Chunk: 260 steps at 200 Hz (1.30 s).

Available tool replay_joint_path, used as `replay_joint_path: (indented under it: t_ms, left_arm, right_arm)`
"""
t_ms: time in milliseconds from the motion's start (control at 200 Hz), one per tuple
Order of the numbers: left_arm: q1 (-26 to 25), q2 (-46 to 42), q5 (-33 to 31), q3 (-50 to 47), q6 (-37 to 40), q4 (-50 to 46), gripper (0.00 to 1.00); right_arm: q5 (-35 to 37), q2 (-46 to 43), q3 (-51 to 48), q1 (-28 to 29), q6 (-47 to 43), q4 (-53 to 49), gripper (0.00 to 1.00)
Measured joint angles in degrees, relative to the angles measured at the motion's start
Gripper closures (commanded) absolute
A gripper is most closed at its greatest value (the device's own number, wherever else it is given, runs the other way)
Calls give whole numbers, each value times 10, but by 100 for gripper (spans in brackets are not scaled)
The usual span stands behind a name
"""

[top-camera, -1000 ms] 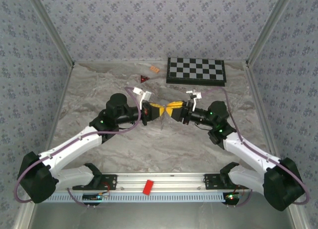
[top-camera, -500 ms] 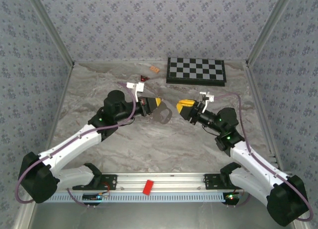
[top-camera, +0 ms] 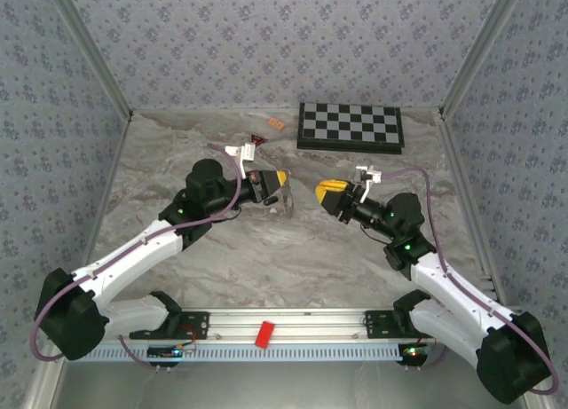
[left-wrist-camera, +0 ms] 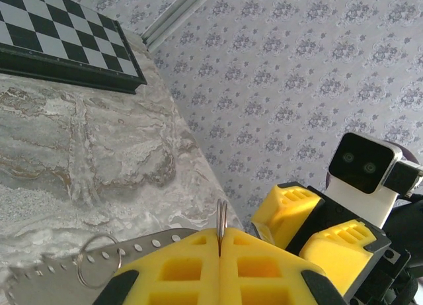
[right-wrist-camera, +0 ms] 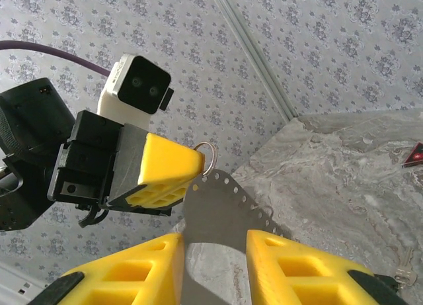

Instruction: Put the keys on the keyring

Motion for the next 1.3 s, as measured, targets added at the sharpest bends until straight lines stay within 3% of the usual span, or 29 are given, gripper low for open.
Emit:
replay_joint_path:
  t_ms: [295,705,1299]
  left_arm:
    - [-3,-11,28,-7,111,19,100]
    - [-61,-104,-40,-97,295,88,100]
    - [-61,-107,-53,-106,309,104,100]
  right_arm:
    - [-14,16,5,4,-9,-16,69]
    - [-14,52,34,64,-66,-43,69]
    - [-23,87,77,82,-82,-27,72]
